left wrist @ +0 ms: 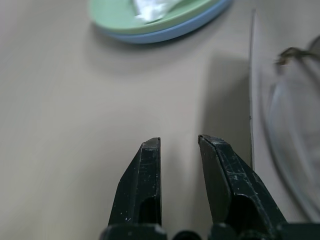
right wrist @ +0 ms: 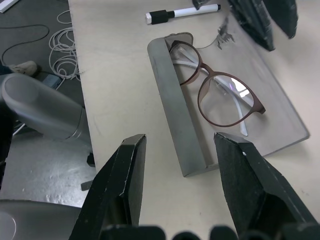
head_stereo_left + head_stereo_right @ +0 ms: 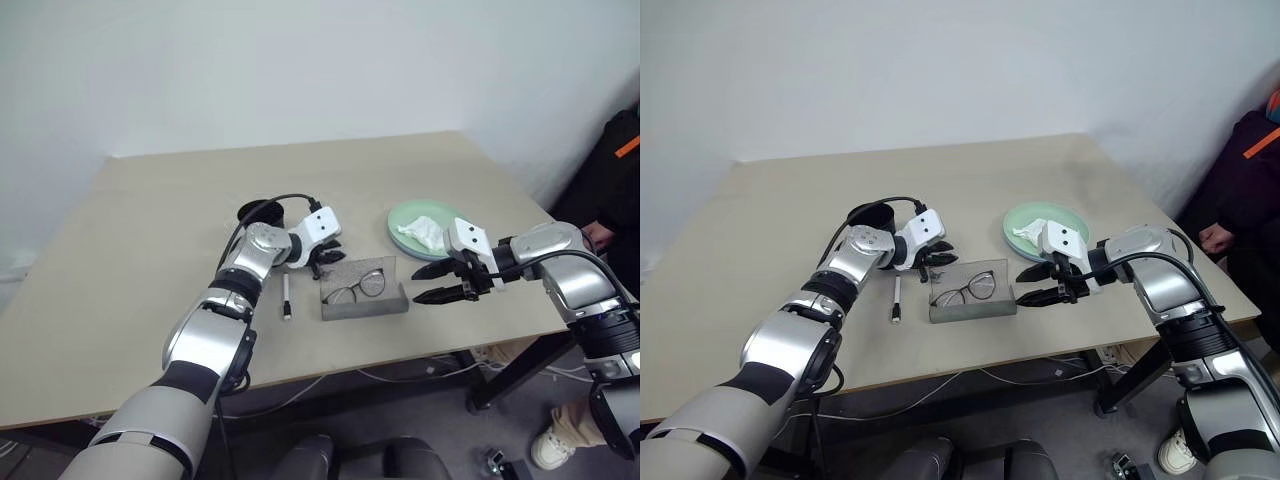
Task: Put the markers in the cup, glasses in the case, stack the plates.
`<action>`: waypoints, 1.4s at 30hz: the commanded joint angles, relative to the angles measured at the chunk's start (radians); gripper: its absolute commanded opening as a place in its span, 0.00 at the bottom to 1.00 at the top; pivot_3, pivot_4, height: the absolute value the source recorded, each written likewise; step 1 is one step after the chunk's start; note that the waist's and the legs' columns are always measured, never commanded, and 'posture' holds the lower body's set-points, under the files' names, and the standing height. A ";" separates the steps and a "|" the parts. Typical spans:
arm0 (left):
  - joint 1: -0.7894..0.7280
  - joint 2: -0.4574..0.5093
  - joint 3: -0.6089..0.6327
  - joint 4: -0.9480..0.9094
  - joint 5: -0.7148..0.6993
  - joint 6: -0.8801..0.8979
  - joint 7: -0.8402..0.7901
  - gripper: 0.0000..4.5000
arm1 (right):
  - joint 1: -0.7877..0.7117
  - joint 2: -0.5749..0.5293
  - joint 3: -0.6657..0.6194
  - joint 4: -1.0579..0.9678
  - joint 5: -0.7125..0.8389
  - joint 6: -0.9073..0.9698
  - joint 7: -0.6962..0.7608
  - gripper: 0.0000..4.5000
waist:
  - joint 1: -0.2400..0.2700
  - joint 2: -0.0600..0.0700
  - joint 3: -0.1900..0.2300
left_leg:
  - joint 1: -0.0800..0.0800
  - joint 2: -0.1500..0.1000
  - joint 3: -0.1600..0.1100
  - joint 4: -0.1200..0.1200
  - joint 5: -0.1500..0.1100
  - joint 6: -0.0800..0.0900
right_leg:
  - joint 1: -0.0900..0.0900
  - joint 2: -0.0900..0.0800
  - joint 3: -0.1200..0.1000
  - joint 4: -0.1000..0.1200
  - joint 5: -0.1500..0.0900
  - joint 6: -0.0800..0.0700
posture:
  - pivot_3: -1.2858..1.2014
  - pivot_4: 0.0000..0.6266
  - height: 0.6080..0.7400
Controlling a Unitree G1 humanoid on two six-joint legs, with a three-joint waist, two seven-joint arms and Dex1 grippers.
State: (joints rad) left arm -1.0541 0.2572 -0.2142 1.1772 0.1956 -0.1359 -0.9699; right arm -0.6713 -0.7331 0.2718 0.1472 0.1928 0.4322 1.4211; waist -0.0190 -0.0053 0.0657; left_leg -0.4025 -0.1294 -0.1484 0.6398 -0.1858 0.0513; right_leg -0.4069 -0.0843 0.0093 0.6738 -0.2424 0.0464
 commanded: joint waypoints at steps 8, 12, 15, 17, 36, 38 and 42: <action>0.100 0.031 -0.046 -0.297 -0.033 0.100 -0.230 0.27 | -0.037 -0.001 -0.014 -0.002 -0.005 -0.023 0.000 0.52 | -0.003 0.000 0.000 | 0.000 0.000 0.000 -0.001 0.000 0.000 | -0.001 0.000 0.001 0.000 0.000 0.000 | 0.52 0.00 1.00; 0.176 0.054 -0.064 -0.449 -0.044 0.170 -0.269 0.27 | -0.037 0.000 -0.015 0.000 -0.007 -0.024 0.001 0.52 | -0.003 0.000 0.000 | 0.000 0.000 0.000 0.000 0.000 0.000 | 0.000 0.000 0.001 0.000 0.000 0.000 | 0.52 0.00 1.00; 0.217 0.068 -0.071 -0.525 -0.049 0.206 -0.273 0.27 | -0.038 0.000 -0.015 0.002 -0.008 -0.027 0.002 0.52 | -0.002 0.000 0.000 | 0.001 0.000 0.000 -0.001 0.000 0.000 | 0.000 0.000 0.001 0.000 0.000 0.000 | 0.52 0.00 1.00; 0.233 0.074 -0.074 -0.554 -0.052 0.225 -0.271 0.27 | -0.037 0.001 -0.014 -0.001 -0.007 -0.025 0.002 0.52 | -0.002 0.000 0.000 | 0.001 0.000 0.000 -0.001 0.000 0.000 | 0.000 0.000 0.001 0.000 0.000 0.000 | 0.52 0.00 1.00; 0.342 0.103 -0.146 -0.753 -0.017 0.166 -0.168 0.27 | -0.040 0.001 -0.015 0.000 -0.007 -0.031 0.001 0.52 | 0.001 0.001 -0.001 | 0.003 0.000 0.000 -0.001 0.000 0.000 | 0.001 -0.001 0.002 0.000 0.000 0.000 | 0.52 0.00 1.00; 0.348 0.113 -0.144 -0.767 -0.015 0.158 -0.156 0.27 | -0.036 0.000 -0.014 -0.005 -0.007 -0.031 0.000 0.52 | 0.001 0.001 -0.001 | 0.003 0.000 0.000 -0.001 0.000 0.000 | 0.002 -0.001 0.002 0.000 0.000 0.000 | 0.52 0.00 1.00; 0.330 0.122 -0.125 -0.752 -0.026 0.153 -0.132 0.27 | -0.034 0.001 -0.012 -0.007 -0.007 -0.030 0.000 0.52 | 0.001 0.001 -0.001 | 0.003 0.000 0.000 -0.001 0.000 0.000 | 0.001 0.000 0.002 0.000 0.000 0.000 | 0.52 0.00 1.00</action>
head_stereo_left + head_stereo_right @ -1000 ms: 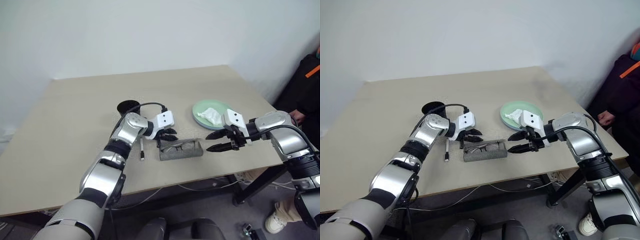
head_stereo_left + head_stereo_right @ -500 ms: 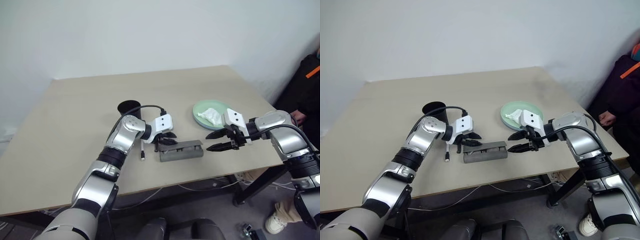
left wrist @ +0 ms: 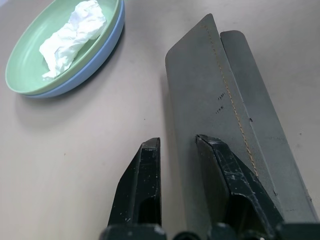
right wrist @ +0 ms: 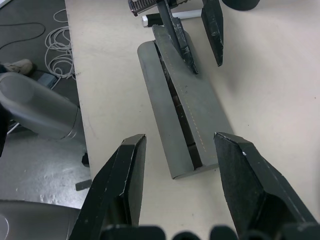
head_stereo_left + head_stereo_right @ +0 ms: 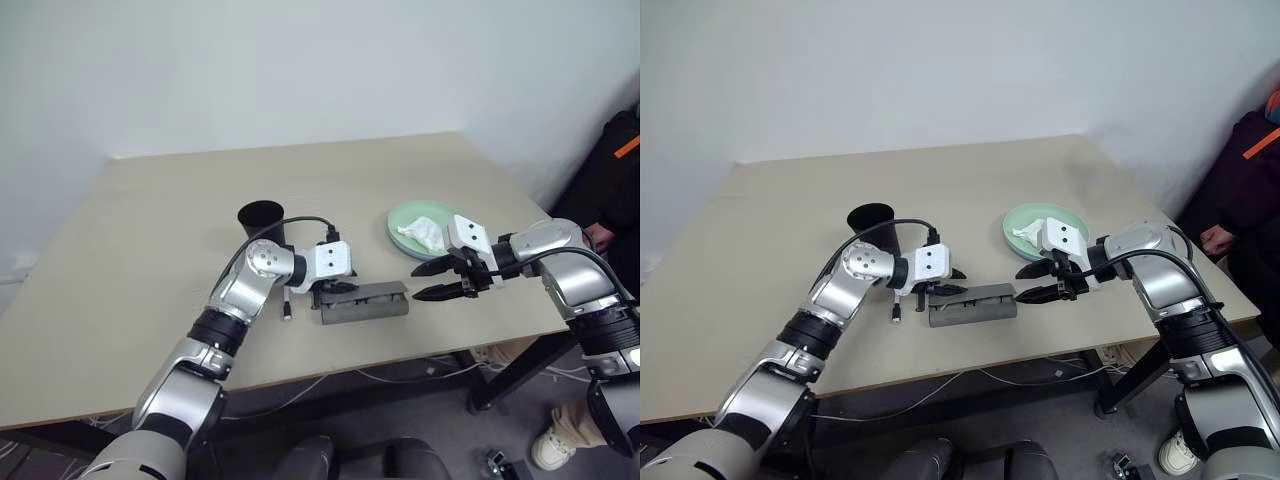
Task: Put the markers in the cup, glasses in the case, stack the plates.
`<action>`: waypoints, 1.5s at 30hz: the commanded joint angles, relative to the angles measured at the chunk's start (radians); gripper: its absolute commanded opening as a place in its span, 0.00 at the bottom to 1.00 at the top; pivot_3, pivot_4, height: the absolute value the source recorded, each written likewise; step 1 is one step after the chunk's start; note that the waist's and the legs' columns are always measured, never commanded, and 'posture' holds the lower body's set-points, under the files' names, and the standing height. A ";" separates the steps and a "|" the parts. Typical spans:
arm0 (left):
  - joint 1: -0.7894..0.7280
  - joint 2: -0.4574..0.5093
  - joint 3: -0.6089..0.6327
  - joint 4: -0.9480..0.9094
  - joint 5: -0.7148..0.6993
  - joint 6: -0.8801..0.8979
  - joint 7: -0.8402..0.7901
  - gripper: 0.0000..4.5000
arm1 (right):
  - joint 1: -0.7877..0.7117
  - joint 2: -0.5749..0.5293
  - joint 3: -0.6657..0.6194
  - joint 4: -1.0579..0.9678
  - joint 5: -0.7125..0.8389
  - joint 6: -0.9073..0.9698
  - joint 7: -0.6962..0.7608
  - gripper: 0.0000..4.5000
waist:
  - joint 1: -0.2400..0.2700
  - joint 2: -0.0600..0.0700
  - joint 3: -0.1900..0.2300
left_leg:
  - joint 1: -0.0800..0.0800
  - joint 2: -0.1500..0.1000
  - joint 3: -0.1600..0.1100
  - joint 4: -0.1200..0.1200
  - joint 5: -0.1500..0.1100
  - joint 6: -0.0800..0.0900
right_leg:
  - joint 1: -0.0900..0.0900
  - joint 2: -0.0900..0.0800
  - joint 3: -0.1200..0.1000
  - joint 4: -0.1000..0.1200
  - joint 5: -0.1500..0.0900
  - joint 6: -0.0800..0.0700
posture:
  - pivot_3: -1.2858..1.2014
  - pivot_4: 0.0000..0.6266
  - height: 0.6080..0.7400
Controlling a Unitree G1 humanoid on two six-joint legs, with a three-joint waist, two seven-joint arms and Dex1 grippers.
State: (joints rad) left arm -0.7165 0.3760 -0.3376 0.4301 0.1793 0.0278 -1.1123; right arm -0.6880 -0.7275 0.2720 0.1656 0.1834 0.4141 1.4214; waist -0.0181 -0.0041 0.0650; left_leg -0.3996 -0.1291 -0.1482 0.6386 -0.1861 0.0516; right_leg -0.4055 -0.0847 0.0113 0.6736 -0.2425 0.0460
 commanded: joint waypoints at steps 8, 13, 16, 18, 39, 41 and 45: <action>-0.098 0.001 0.079 0.004 -0.086 0.033 0.036 0.27 | -0.021 -0.006 -0.011 -0.028 0.004 -0.007 0.004 0.52 | 0.000 0.000 0.000 | -0.001 0.000 0.000 0.000 0.000 0.000 | -0.001 0.000 0.000 0.000 0.000 0.000 | 0.52 0.00 1.00; -0.096 0.001 0.095 -0.055 -0.141 0.086 0.014 0.27 | -0.013 -0.009 -0.011 -0.037 0.005 -0.002 0.003 0.52 | -0.001 0.000 0.000 | -0.001 0.000 0.000 0.000 0.000 0.000 | -0.001 0.000 0.000 0.000 0.000 0.000 | 0.52 0.00 1.00; -0.086 0.008 0.083 -0.069 -0.144 0.095 0.013 0.27 | -0.010 -0.010 -0.012 -0.041 0.006 0.001 0.002 0.52 | -0.001 0.000 0.000 | -0.001 0.000 0.000 0.000 0.000 0.000 | -0.001 0.000 0.000 0.000 0.000 0.000 | 0.52 0.00 1.00; -0.064 0.011 0.069 -0.088 -0.148 0.108 -0.001 0.27 | -0.011 -0.011 -0.012 -0.039 0.005 0.003 0.002 0.52 | -0.001 0.000 0.000 | -0.001 0.000 0.000 0.000 0.000 0.000 | -0.001 0.000 0.000 0.000 0.000 0.000 | 0.52 0.00 1.00; -0.022 -0.061 0.000 0.091 -0.007 -0.059 0.270 0.27 | 0.002 -0.011 -0.018 -0.060 0.008 0.018 -0.009 0.52 | 0.000 0.000 0.000 | -0.001 0.000 0.000 0.000 0.000 0.000 | -0.001 0.000 0.001 0.000 0.000 0.000 | 0.52 0.00 1.00; -0.018 -0.066 -0.011 0.092 -0.004 -0.070 0.257 0.27 | 0.003 -0.012 -0.019 -0.062 0.008 0.019 -0.009 0.52 | 0.000 0.000 0.000 | -0.001 0.000 0.001 0.000 0.000 0.000 | -0.001 0.000 0.001 0.000 0.000 0.000 | 0.52 0.00 1.00; -0.020 -0.084 -0.016 0.092 -0.005 -0.072 0.245 0.27 | 0.004 -0.013 -0.020 -0.061 0.008 0.018 -0.010 0.52 | 0.000 0.000 0.000 | -0.001 0.000 0.000 0.000 0.000 0.000 | -0.001 0.000 0.000 0.000 0.000 0.000 | 0.52 0.00 1.00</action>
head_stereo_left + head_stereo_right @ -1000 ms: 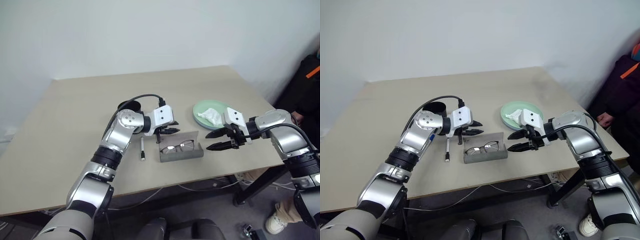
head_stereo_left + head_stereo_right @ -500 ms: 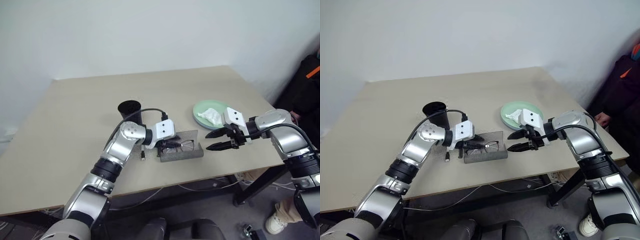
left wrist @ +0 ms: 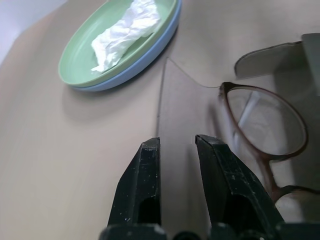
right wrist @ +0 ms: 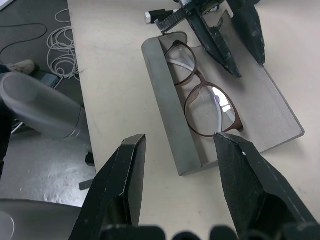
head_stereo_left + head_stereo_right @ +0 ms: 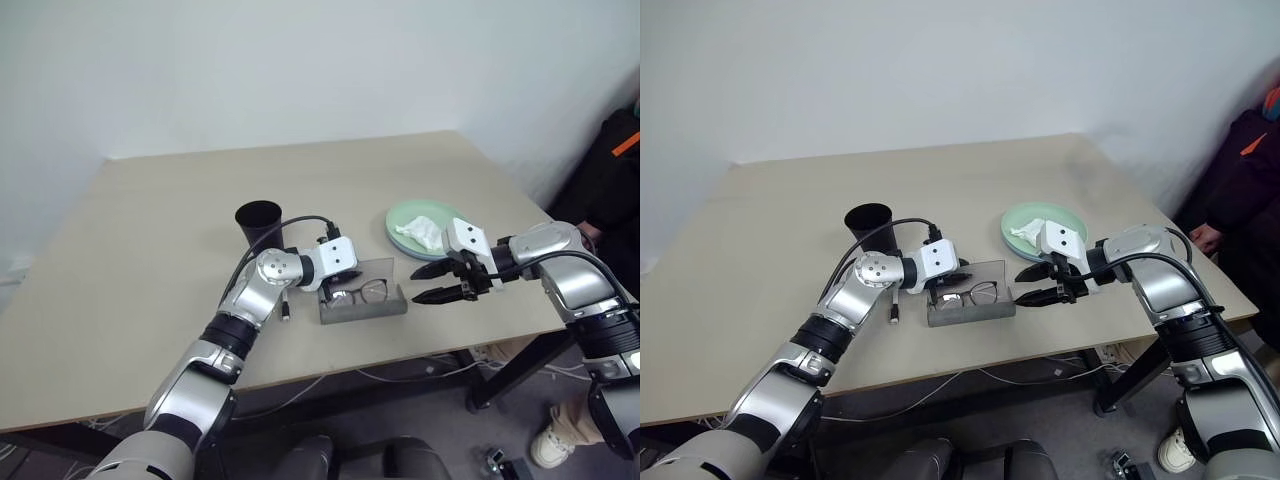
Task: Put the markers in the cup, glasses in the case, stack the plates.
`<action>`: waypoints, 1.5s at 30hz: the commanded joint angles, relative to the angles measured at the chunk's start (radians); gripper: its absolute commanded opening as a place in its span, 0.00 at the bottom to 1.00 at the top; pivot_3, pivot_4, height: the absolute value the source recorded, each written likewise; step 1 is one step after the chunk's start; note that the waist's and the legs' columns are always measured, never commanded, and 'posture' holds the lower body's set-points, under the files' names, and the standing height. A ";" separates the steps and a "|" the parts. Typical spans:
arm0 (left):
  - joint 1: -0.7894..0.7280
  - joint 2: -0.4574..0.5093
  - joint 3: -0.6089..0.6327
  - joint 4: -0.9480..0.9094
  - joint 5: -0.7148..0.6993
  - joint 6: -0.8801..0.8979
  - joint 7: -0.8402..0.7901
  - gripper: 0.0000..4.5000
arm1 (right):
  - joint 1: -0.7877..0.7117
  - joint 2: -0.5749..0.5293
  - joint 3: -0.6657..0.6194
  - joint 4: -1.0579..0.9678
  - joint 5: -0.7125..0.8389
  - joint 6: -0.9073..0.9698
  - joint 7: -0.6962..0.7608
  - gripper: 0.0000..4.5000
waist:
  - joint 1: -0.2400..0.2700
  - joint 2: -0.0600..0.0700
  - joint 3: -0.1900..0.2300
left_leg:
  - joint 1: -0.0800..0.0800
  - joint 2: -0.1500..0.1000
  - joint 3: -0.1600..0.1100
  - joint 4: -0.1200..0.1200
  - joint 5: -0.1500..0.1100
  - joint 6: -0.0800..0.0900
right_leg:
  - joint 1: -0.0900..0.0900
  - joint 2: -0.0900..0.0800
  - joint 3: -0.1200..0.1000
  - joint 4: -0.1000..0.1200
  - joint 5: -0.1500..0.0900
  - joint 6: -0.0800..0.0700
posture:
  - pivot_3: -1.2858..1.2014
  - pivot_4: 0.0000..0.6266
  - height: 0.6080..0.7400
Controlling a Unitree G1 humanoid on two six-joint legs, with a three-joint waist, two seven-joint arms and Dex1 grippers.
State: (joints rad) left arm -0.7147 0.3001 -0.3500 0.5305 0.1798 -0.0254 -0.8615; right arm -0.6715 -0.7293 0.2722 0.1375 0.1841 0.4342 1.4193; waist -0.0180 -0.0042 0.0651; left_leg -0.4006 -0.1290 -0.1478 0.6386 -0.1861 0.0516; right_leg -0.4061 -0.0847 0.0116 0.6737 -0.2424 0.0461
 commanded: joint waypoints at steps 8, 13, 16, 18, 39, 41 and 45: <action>-0.017 -0.013 -0.016 -0.027 -0.008 -0.017 -0.049 0.27 | -0.011 -0.011 -0.021 -0.034 0.008 -0.003 -0.014 0.52 | -0.001 0.000 0.000 | 0.000 0.000 0.000 0.000 0.000 0.000 | 0.000 0.000 0.000 0.000 0.000 0.000 | 0.52 0.00 1.00; 0.000 -0.007 -0.029 -0.028 0.003 -0.026 -0.063 0.27 | -0.011 -0.008 -0.022 -0.033 0.007 -0.007 -0.021 0.52 | 0.000 0.000 0.000 | 0.000 0.000 0.000 0.000 0.000 0.000 | 0.000 0.000 0.000 0.000 0.000 0.000 | 0.52 0.00 1.00; 0.009 -0.006 -0.038 -0.035 0.006 -0.029 -0.068 0.27 | -0.012 -0.007 -0.021 -0.032 0.008 -0.009 -0.023 0.52 | 0.000 0.000 0.000 | 0.000 0.000 0.000 0.000 0.000 0.000 | 0.000 0.000 0.000 0.000 0.000 0.000 | 0.52 0.00 1.00; 0.010 -0.005 -0.040 -0.042 0.005 -0.027 -0.073 0.27 | -0.012 -0.007 -0.020 -0.030 0.008 -0.011 -0.024 0.52 | 0.000 0.000 0.000 | 0.000 0.000 0.000 0.000 0.000 0.000 | 0.000 0.000 0.000 0.000 0.000 0.000 | 0.52 0.00 1.00; -0.206 -0.001 0.062 0.056 -0.045 0.020 0.019 0.27 | -0.034 0.015 -0.008 -0.001 0.001 -0.036 -0.022 0.52 | -0.001 0.000 0.000 | 0.000 0.000 0.000 0.000 0.000 0.000 | 0.000 0.000 0.000 0.000 0.000 0.000 | 0.52 0.00 1.00; -0.220 0.006 0.048 0.134 -0.011 -0.004 0.058 0.27 | -0.034 0.017 -0.008 0.000 0.000 -0.037 -0.023 0.52 | -0.001 0.000 0.000 | 0.001 0.000 0.000 0.000 0.000 0.000 | 0.000 0.000 0.000 0.000 0.000 0.000 | 0.52 0.00 1.00; -0.248 0.003 0.046 0.298 0.026 -0.040 0.113 0.22 | -0.035 0.015 -0.010 0.000 0.000 -0.038 -0.023 0.52 | 0.000 0.000 0.000 | 0.000 0.000 0.000 0.000 0.000 0.000 | 0.000 0.000 0.000 0.000 0.000 0.000 | 0.52 0.00 1.00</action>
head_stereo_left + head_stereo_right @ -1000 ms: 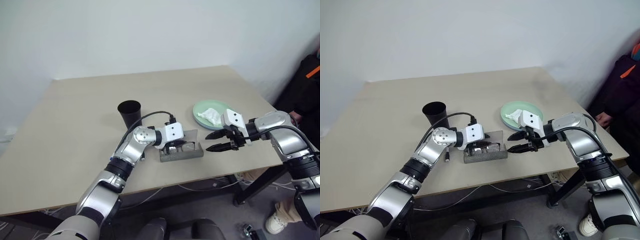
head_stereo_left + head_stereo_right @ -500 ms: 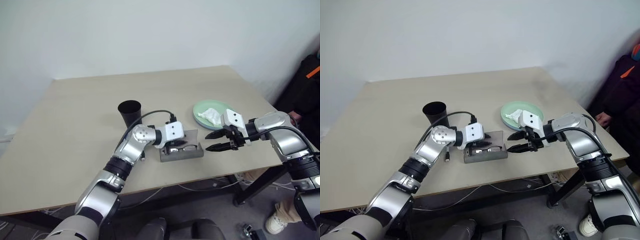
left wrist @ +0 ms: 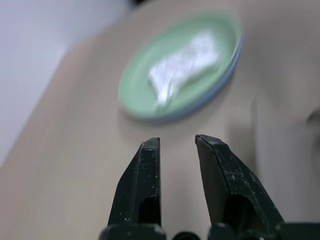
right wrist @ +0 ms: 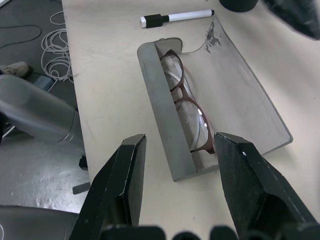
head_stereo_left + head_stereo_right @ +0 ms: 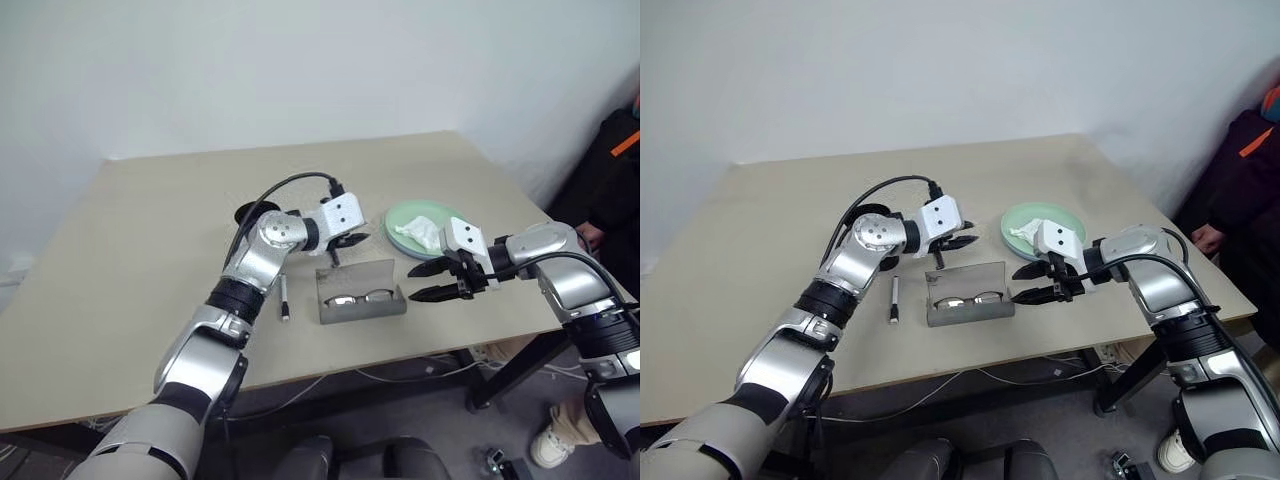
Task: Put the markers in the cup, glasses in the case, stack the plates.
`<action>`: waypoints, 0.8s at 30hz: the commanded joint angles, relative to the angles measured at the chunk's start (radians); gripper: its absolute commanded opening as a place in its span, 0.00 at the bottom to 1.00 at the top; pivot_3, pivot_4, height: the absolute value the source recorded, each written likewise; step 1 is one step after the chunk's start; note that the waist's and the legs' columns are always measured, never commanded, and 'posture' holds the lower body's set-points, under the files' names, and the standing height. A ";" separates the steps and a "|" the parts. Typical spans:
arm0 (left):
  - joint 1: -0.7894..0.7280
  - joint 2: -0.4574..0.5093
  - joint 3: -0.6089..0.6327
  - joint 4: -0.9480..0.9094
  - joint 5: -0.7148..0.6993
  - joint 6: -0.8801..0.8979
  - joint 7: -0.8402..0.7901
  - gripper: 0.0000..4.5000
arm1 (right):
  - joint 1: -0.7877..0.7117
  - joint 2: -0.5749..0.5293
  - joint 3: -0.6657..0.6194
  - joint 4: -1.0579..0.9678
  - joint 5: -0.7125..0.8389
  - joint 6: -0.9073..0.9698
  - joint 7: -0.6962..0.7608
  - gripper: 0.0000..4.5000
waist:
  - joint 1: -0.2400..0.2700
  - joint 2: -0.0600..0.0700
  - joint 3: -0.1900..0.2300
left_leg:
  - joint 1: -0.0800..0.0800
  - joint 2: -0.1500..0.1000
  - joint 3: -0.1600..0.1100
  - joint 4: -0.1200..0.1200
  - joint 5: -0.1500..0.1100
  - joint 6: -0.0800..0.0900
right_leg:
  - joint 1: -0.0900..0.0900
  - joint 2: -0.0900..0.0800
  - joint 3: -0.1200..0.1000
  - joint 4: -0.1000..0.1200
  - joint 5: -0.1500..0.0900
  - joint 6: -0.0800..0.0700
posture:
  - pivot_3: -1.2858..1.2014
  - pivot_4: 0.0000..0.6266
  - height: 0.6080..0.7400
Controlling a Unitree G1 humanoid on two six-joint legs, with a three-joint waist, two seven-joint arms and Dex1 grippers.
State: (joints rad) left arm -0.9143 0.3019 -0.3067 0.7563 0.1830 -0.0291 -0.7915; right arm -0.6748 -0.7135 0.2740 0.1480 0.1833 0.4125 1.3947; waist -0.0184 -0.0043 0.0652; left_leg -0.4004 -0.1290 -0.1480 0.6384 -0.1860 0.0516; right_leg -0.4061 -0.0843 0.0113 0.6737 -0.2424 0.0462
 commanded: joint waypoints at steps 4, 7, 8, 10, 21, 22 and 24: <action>-0.061 0.002 0.009 0.168 0.038 -0.069 0.055 0.01 | -0.026 -0.009 -0.017 -0.017 0.003 -0.014 0.004 0.52 | 0.001 0.000 0.000 | -0.002 -0.001 0.000 0.000 0.000 0.000 | -0.001 0.000 -0.001 0.000 0.000 0.000 | 0.52 0.00 1.00; -0.060 -0.001 0.014 0.194 0.037 -0.087 0.047 0.01 | -0.018 -0.026 -0.025 -0.024 0.006 -0.013 0.010 0.52 | 0.001 -0.001 0.000 | -0.002 -0.001 0.000 0.001 0.000 0.000 | -0.001 0.000 -0.001 0.000 0.000 0.000 | 0.52 0.00 1.00; -0.057 -0.002 0.016 0.190 0.031 -0.089 0.033 0.01 | -0.017 -0.031 -0.028 -0.025 0.007 -0.011 0.011 0.52 | 0.001 -0.001 0.000 | -0.002 -0.001 0.000 0.001 0.000 0.000 | -0.001 0.000 -0.001 0.000 0.000 0.000 | 0.52 0.00 1.00; -0.046 -0.004 0.018 0.168 0.015 -0.086 -0.005 0.01 | -0.016 -0.040 -0.033 -0.026 0.009 -0.008 0.011 0.52 | 0.001 -0.001 0.000 | -0.002 -0.001 0.000 0.001 0.000 0.000 | -0.001 0.000 -0.001 0.000 0.000 0.000 | 0.52 0.00 1.00; 0.178 0.130 -0.059 -0.392 -0.088 0.153 -0.459 0.01 | 0.003 -0.070 -0.044 -0.044 0.020 0.005 0.007 0.52 | -0.006 0.000 0.000 | -0.002 0.000 0.000 -0.001 0.000 0.000 | -0.003 0.000 0.001 0.000 0.000 0.000 | 0.52 0.00 1.00; 0.197 0.147 -0.067 -0.440 -0.094 0.183 -0.485 0.01 | 0.003 -0.071 -0.044 -0.044 0.020 0.005 0.007 0.52 | -0.006 0.000 0.000 | -0.002 0.000 0.000 -0.001 0.000 0.000 | -0.003 0.000 0.001 0.000 0.000 0.000 | 0.52 0.00 1.00; 0.229 0.175 -0.079 -0.515 -0.102 0.224 -0.513 0.01 | 0.002 -0.070 -0.042 -0.042 0.019 0.005 0.005 0.52 | -0.004 0.001 0.000 | -0.001 0.001 0.000 0.000 0.000 0.000 | -0.002 0.000 0.000 0.000 0.000 0.000 | 0.52 0.00 1.00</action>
State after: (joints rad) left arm -0.6767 0.4642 -0.3785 0.3205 0.1002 0.1644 -1.2719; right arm -0.6563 -0.7738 0.2636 0.1289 0.1885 0.4198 1.3997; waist -0.0224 -0.0037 0.0654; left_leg -0.4013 -0.1283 -0.1477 0.6382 -0.1862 0.0519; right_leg -0.4078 -0.0840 0.0119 0.6740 -0.2425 0.0457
